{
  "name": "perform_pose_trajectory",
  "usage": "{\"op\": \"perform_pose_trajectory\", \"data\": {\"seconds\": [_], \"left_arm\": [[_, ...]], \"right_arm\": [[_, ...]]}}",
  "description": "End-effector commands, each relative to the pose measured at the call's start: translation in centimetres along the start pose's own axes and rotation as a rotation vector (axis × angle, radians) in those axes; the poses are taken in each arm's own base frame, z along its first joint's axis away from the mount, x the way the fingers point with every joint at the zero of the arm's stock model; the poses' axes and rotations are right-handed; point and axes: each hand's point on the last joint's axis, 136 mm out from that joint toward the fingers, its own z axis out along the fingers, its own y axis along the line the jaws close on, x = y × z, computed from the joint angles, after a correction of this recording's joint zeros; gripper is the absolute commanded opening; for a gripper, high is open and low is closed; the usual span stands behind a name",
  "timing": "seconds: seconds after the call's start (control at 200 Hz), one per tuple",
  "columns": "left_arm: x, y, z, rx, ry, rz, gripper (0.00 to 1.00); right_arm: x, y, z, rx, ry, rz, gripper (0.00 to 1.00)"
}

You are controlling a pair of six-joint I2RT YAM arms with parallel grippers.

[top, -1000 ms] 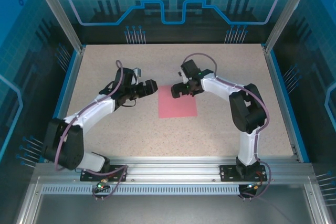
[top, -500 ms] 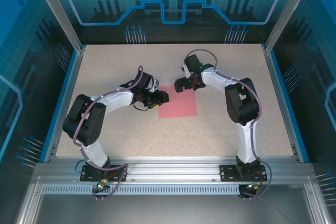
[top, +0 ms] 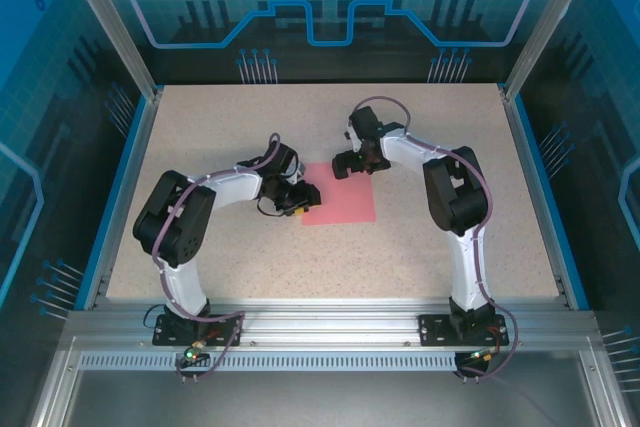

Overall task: Fold a paper plane with a square sheet of paper (fold left side to right side)
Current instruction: Pick up the square sheet of paper from the center of the table.

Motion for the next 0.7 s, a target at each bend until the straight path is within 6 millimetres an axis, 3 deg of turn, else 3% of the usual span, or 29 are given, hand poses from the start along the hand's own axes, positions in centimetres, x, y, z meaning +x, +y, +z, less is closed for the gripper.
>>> {"op": "perform_pose_trajectory", "data": {"seconds": [0.0, 0.4, 0.695], "left_arm": [[0.4, 0.2, 0.6, -0.020, 0.035, -0.019, 0.44], [0.3, 1.2, 1.2, -0.068, 0.035, -0.042, 0.41], [-0.2, 0.6, 0.8, -0.051, 0.010, -0.031, 0.41]], "right_arm": [[2.5, 1.4, 0.5, -0.039, 0.080, -0.014, 0.99], [4.2, 4.4, -1.7, -0.102, 0.087, -0.042, 0.96], [4.9, 5.3, -3.1, -0.148, 0.099, -0.050, 0.76]]}}
